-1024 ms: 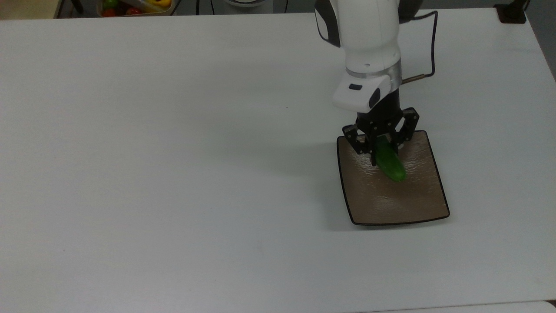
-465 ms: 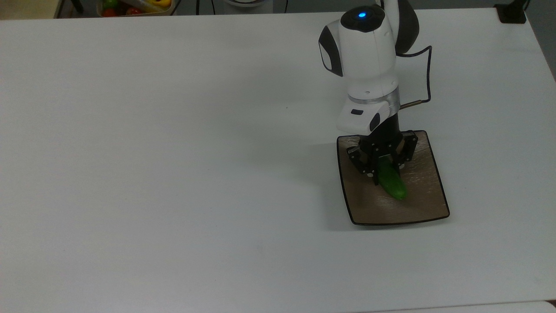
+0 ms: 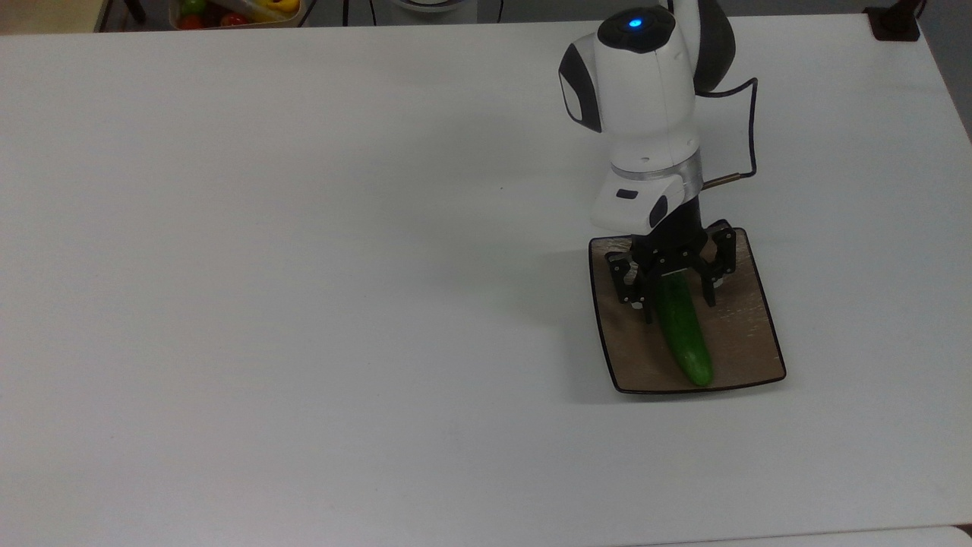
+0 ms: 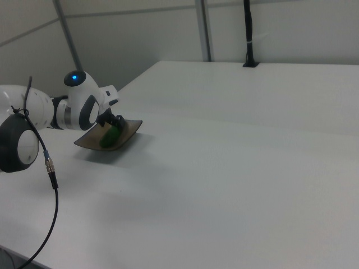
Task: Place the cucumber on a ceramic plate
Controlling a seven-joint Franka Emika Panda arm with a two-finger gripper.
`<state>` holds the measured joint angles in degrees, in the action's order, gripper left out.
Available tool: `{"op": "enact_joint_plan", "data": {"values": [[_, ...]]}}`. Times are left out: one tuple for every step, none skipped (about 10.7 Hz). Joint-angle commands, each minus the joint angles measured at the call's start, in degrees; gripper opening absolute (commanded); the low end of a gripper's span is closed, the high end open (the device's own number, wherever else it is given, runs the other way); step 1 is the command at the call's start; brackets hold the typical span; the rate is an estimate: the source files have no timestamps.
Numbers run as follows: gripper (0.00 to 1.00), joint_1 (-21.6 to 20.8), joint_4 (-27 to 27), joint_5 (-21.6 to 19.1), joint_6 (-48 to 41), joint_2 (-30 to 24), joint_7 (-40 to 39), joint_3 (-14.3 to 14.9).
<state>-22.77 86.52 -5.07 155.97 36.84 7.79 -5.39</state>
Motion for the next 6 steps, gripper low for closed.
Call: {"op": "enact_joint_plan", "data": {"values": [[1.0, -0.17, -0.04, 2.42, -0.13, -2.2, 1.52, 0.38], [1.0, 0.01, 2.4, 2.52, -0.4, -5.0, 1.52, 0.38], [1.0, 0.18, 5.3, 2.52, -1.18, -8.68, 1.52, 0.55], [1.0, 0.97, 6.98, 2.52, -4.15, -12.11, 1.52, 0.64], [1.0, 1.85, 7.09, 2.52, -10.53, -15.19, 1.52, 0.82], [1.0, 3.07, 6.91, 2.52, -20.17, -19.31, 1.52, 1.17]]}}
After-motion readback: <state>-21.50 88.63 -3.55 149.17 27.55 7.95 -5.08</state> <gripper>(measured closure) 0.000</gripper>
